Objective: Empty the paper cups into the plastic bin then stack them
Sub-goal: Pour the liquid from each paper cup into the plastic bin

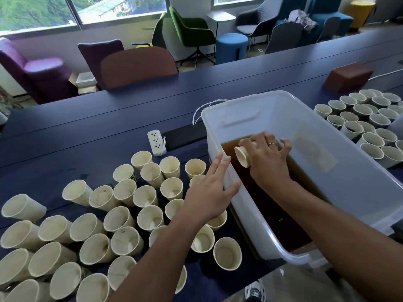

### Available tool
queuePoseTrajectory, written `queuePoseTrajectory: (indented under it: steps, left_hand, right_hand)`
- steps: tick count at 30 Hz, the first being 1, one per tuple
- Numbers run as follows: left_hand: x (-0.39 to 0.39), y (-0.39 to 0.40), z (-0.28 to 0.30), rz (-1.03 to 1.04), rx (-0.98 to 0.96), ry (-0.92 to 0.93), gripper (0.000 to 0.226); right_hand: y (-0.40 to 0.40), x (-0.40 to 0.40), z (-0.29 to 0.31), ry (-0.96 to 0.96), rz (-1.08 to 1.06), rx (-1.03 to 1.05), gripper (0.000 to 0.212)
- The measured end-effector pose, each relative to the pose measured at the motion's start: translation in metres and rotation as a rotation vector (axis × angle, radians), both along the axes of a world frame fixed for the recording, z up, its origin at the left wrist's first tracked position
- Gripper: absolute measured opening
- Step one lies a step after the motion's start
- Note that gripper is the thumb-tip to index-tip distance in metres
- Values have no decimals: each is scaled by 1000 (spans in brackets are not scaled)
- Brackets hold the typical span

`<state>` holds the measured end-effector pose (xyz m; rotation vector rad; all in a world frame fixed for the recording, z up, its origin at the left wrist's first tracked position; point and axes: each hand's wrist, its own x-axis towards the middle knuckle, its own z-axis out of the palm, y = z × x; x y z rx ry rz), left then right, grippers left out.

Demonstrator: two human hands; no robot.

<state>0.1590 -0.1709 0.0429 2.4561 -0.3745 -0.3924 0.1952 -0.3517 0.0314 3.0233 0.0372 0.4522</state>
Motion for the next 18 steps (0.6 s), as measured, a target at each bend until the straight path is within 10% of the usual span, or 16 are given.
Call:
queuePoseTrajectory:
  steps: [10, 18]
  left_hand:
    - [0, -2, 1, -5, -6, -22, 65]
    - [-3, 6, 6, 42, -156, -11, 59]
  right_hand:
    - [-11, 7, -1, 167, -74, 179, 56]
    - [-12, 6, 27, 64, -119, 721, 58]
